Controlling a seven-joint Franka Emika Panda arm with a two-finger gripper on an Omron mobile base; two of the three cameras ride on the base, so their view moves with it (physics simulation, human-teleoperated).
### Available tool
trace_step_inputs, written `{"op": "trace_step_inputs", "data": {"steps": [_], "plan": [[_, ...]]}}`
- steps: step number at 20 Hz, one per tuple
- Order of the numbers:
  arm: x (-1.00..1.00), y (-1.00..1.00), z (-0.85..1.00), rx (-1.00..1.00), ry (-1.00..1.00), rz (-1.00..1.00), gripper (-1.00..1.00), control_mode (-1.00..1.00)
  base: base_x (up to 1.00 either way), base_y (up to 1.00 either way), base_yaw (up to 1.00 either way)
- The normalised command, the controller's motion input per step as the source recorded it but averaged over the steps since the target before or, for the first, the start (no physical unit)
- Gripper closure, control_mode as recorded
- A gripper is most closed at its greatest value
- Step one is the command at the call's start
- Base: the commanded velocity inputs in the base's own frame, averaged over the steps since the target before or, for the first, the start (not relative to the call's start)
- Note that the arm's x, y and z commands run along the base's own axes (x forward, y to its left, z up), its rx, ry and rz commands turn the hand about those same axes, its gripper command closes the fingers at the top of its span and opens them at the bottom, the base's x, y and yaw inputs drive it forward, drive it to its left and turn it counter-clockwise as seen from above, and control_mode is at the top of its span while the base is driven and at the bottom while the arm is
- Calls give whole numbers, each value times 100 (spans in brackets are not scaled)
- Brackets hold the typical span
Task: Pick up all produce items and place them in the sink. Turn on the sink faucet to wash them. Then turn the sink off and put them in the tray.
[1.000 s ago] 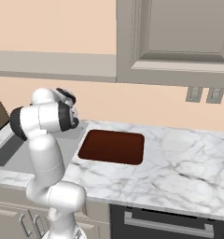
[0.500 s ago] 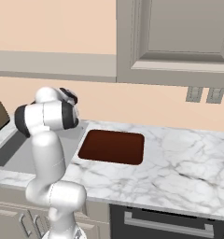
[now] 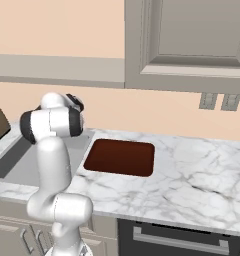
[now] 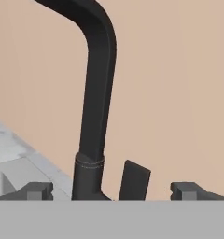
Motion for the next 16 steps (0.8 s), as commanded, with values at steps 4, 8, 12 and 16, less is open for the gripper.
{"op": "trace_step_inputs", "data": {"steps": [4,8,12,16], "plan": [[17,9,-12,0,0,-3,-100,-100,0,0,0],[18,9,-14,0,0,-3,-100,-100,0,0,0],[18,8,-12,0,0,-3,-100,-100,0,0,0],[17,6,-12,0,1,-4,-100,-100,0,0,0]]}}
